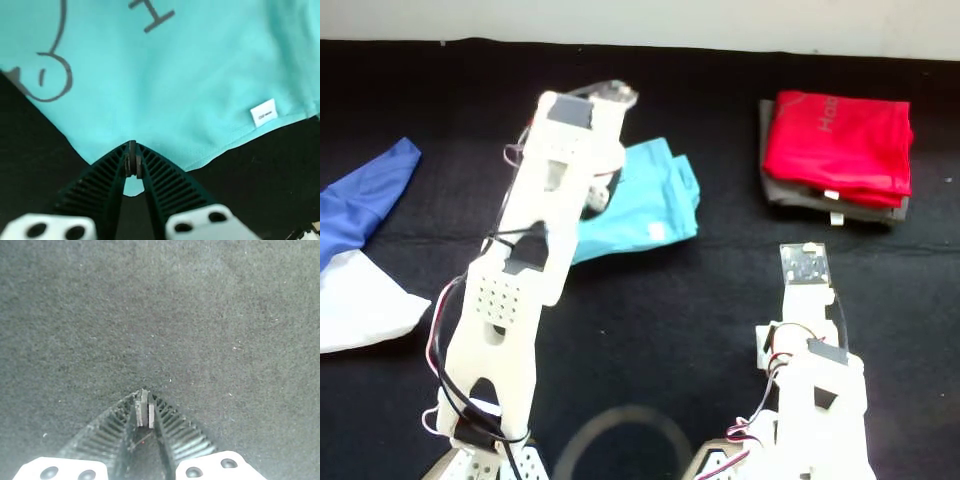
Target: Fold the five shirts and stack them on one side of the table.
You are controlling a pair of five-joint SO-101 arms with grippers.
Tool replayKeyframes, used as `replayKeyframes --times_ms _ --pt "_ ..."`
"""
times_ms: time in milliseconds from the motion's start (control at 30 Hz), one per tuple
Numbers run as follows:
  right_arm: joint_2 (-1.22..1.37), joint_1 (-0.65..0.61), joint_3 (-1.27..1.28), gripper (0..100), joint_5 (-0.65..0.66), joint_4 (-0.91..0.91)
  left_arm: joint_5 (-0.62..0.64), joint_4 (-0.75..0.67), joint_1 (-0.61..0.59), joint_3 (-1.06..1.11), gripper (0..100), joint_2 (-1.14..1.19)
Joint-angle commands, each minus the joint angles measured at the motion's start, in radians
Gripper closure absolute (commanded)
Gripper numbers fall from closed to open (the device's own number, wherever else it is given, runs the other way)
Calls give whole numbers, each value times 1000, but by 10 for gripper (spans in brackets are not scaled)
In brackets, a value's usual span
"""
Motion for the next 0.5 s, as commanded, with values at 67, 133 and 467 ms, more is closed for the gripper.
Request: replayKeyframes --times_ms 67,133,467 --pt "-1 8 24 992 3 -15 8 -121 85 -71 991 -62" --pt "-1 8 24 992 3 -15 8 -245 125 -31 991 -62" --pt "-1 8 24 992 3 -15 3 -816 246 344 991 -62"
